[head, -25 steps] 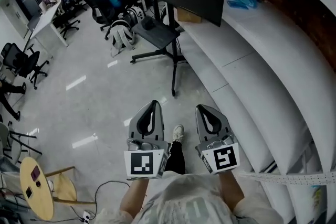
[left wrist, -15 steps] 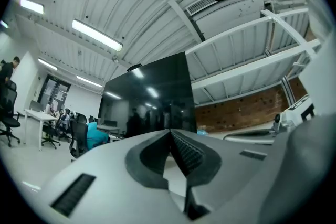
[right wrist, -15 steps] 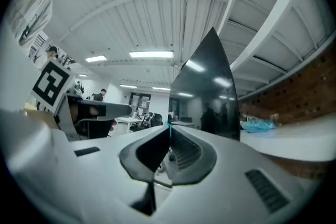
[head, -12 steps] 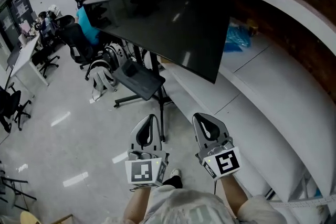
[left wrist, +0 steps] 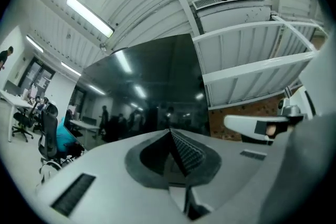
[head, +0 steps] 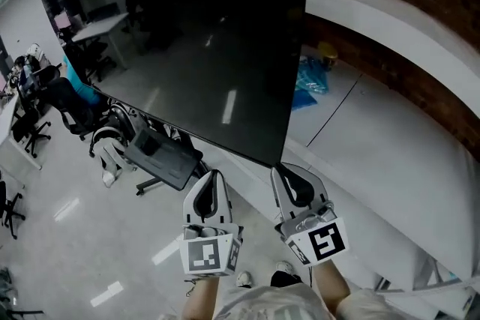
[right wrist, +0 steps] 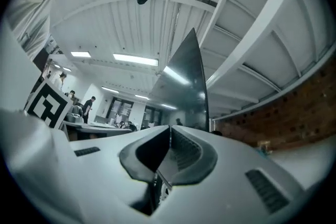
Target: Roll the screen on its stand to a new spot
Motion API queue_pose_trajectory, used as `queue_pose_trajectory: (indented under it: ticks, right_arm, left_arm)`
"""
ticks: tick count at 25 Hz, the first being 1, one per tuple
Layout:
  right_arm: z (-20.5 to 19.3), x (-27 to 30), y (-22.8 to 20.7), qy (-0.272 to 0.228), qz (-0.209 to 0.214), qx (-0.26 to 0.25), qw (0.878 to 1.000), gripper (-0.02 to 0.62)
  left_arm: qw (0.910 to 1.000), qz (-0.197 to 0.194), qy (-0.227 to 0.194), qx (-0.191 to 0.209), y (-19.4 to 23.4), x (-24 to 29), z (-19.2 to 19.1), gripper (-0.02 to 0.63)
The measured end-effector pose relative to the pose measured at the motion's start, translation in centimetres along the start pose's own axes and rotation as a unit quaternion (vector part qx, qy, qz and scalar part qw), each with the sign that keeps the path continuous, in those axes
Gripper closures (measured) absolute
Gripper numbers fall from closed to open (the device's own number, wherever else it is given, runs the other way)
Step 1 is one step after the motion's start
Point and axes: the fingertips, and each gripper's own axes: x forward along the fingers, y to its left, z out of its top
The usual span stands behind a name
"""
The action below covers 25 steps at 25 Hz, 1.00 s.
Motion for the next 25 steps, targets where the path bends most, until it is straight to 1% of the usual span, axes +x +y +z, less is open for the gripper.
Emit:
queue_pose_trajectory:
  ticks: [6,9,12,15,18,19,20,21,23,25]
  right_arm:
    - [0.0,0.5,-4.9,-0.010,0.014,0.009,1.000,0.574]
    - [-0.3,0.5,-6.8,-0.011,0.026,0.020,0.999,0.574]
    - [-0.7,0.7,-7.3,-0.012,0.043,0.035,0.998,0.574]
    - [-1.2,0.8,-7.2,-0.003,0.070,0.047,0.996,0.574]
    - [-1.6,1.6,-7.1,0.004,0.100,0.084,0.991,0.572]
    - [-1.7,2.0,-7.0,0.007,0.111,0.097,0.989,0.557]
    - [-1.9,2.4,-6.9,0.012,0.122,0.108,0.987,0.466]
    - [-2.1,3.0,-6.8,0.019,0.132,0.114,0.984,0.395]
    - [-2.5,4.1,-6.8,0.029,0.141,0.111,0.983,0.369]
    - [-2.9,5.1,-6.9,0.036,0.143,0.097,0.984,0.365]
  left_arm:
    - [0.9998,-0.002,0.020,0.003,-3.7,3.0,-1.2,0.591]
    - [0.9997,0.009,0.019,0.015,-4.9,3.8,-1.1,0.591]
    - [0.9995,0.020,0.014,0.020,-5.2,4.4,-0.8,0.591]
    - [0.9992,0.031,0.014,0.021,-5.5,4.7,-0.8,0.591]
    - [0.9988,0.041,0.019,0.018,-5.6,4.8,-0.9,0.589]
    - [0.9988,0.042,0.020,0.017,-5.6,4.7,-0.9,0.589]
    - [0.9987,0.043,0.021,0.017,-5.6,4.7,-0.9,0.589]
    - [0.9987,0.043,0.022,0.018,-5.6,4.6,-0.9,0.589]
    - [0.9986,0.041,0.026,0.021,-5.5,4.5,-1.1,0.588]
    - [0.9987,0.037,0.029,0.019,-5.4,4.5,-1.2,0.583]
